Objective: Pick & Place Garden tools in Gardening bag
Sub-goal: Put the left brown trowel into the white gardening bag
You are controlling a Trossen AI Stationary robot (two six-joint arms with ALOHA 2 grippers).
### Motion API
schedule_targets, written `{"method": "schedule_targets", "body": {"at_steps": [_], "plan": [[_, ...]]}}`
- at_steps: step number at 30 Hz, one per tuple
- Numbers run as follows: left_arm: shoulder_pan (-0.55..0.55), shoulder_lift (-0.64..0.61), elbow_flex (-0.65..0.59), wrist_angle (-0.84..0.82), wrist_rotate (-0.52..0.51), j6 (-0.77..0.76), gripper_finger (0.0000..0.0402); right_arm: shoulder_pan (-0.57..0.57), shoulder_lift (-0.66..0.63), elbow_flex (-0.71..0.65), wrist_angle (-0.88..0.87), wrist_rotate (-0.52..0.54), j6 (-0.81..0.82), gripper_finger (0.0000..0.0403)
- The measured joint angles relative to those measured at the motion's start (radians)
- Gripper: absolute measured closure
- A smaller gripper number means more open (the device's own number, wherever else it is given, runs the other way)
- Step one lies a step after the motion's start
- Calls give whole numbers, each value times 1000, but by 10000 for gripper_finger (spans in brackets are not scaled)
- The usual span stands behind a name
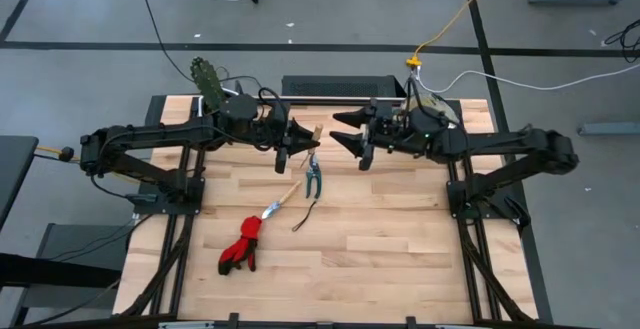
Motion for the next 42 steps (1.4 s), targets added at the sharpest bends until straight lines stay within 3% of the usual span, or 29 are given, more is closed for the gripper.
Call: {"method": "schedule_targets", "body": {"at_steps": [21,31,36,42], "plan": [[0,0,0,0,0,2,323,-3,36,0,66,3,63,140],[0,0,0,0,0,2,322,-26,95,147,-112,-27,28,140],[0,0,0,0,17,6,324,-49,140,188,-125,-96,29,140],[0,0,0,0,18,11,323,-50,160,192,-129,-106,35,140]]}}
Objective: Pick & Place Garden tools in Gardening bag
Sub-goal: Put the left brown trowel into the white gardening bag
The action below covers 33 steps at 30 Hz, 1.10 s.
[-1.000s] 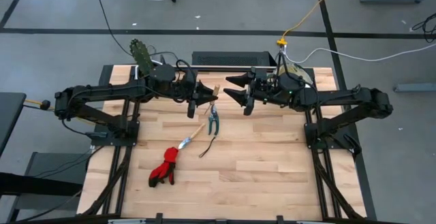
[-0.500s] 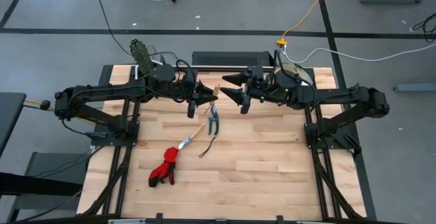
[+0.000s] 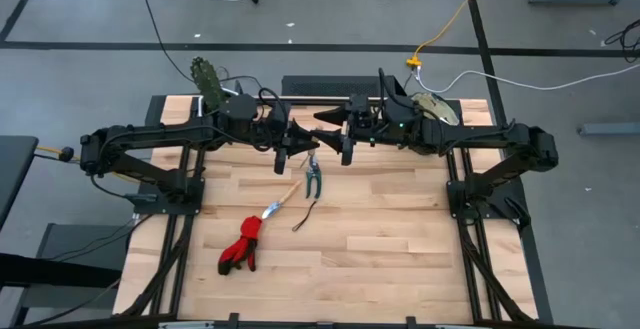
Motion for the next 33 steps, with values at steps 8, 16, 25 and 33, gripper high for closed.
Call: {"method": "schedule_targets", "body": {"at_steps": [8,16,25,33], "plan": [[0,0,0,0,0,2,323,0,0,0,-35,-24,39,140],[0,0,0,0,0,13,322,0,0,0,-72,-23,36,140],[0,0,0,0,0,15,322,0,0,0,-71,-23,35,148],[0,0,0,0,0,14,322,0,0,0,-70,-26,35,204]]}}
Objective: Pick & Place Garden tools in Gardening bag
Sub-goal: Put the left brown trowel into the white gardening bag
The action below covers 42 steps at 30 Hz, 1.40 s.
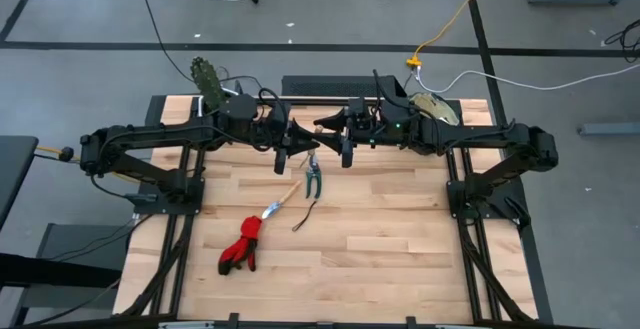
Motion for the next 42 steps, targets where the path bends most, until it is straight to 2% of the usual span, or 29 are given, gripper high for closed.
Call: {"method": "schedule_targets", "body": {"at_steps": [9,21,37,42], "plan": [[1,0,0,-1,-3,0,322,0,0,0,2,-1,0,265],[0,0,0,-2,-2,-3,323,0,-1,0,2,-23,-5,321],[0,0,0,-2,-3,-2,316,0,-1,0,0,-26,-12,333],[0,0,0,4,-6,2,297,0,-1,0,-1,-27,-11,334]]}}
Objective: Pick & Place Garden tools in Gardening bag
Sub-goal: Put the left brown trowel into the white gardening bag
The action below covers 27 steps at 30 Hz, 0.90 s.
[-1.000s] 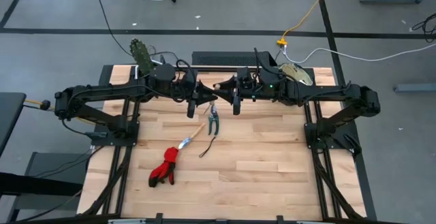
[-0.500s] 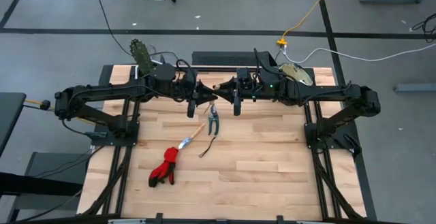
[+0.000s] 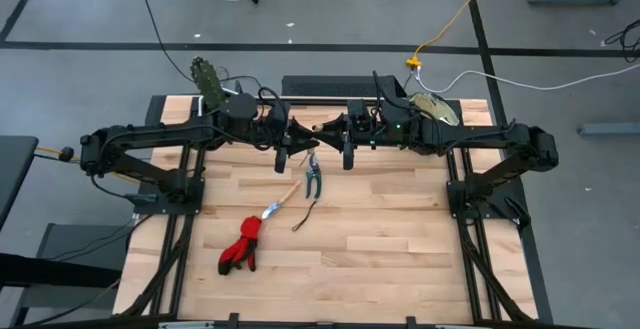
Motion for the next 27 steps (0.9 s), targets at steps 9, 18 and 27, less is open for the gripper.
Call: {"method": "schedule_targets", "body": {"at_steps": [9,18,27], "plan": [[0,0,0,-6,-33,-4,240,0,0,0,-5,1,0,334],[2,-47,-1,-78,-36,11,228,0,-4,-1,-17,-33,-8,334],[17,-123,-1,-114,-43,-1,227,-2,-62,-2,-114,-3,-61,334]]}}
